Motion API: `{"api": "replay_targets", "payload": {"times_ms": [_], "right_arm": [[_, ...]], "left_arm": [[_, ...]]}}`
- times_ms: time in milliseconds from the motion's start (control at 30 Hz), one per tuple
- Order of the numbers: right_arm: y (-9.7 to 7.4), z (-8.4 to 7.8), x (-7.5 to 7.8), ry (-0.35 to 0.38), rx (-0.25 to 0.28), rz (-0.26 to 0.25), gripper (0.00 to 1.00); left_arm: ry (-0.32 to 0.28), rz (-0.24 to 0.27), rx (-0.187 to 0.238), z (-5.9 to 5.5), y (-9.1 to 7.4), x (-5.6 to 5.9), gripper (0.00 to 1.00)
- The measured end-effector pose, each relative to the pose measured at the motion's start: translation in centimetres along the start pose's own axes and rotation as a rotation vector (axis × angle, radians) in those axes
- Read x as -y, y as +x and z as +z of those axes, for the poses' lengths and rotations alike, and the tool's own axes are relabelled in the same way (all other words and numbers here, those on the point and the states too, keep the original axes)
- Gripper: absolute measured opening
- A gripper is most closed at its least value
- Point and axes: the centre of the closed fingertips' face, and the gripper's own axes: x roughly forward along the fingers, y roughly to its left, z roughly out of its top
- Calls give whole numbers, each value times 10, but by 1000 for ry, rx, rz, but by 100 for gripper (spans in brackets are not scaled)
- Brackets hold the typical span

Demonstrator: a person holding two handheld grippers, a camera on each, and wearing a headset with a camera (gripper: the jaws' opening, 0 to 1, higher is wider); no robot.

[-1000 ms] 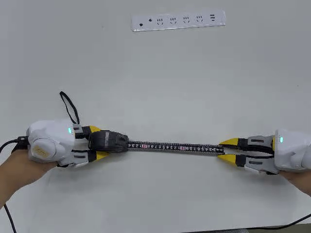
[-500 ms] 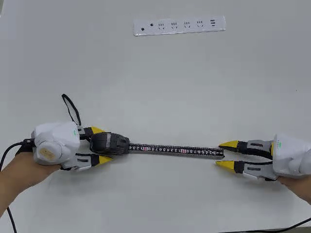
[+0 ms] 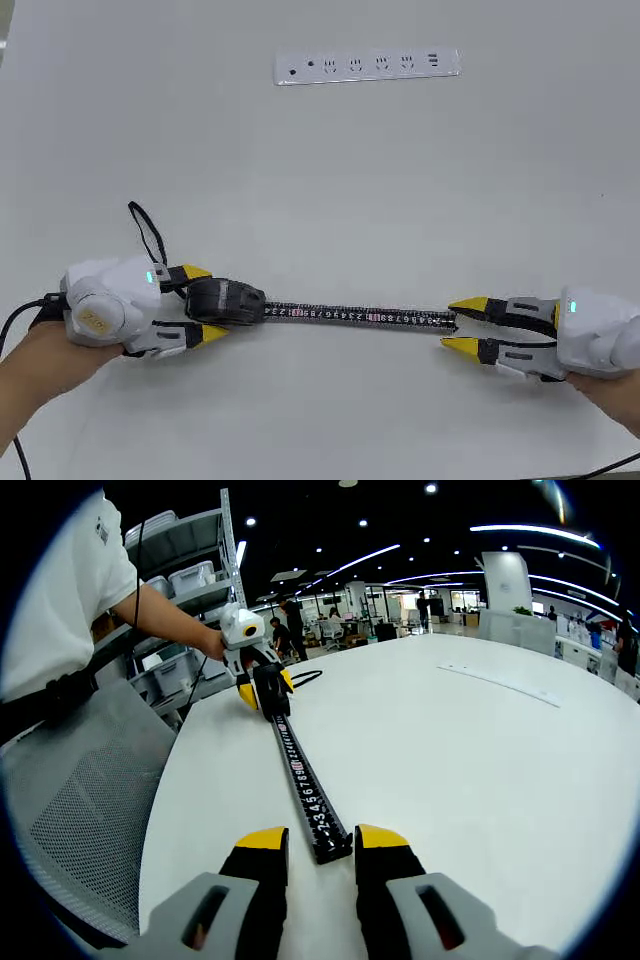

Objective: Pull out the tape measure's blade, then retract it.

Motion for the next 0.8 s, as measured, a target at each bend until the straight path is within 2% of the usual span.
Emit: {"api": "replay_targets", "payload": {"times_ms": [133, 367, 567, 800], "right_arm": [[-1, 0, 1, 7, 10, -25, 26], [-1, 0, -3, 15, 12, -58, 28], [-3, 2, -6, 20, 3, -90, 31], [-4, 6, -8, 26, 5, -119, 33]], "left_arm": [[-1, 13, 2, 2, -1, 1, 44], [-34, 53, 10, 1, -4, -4, 47], [-69, 74, 32, 0, -9, -2, 49], [-90, 109, 36, -2, -12, 0, 52]]}}
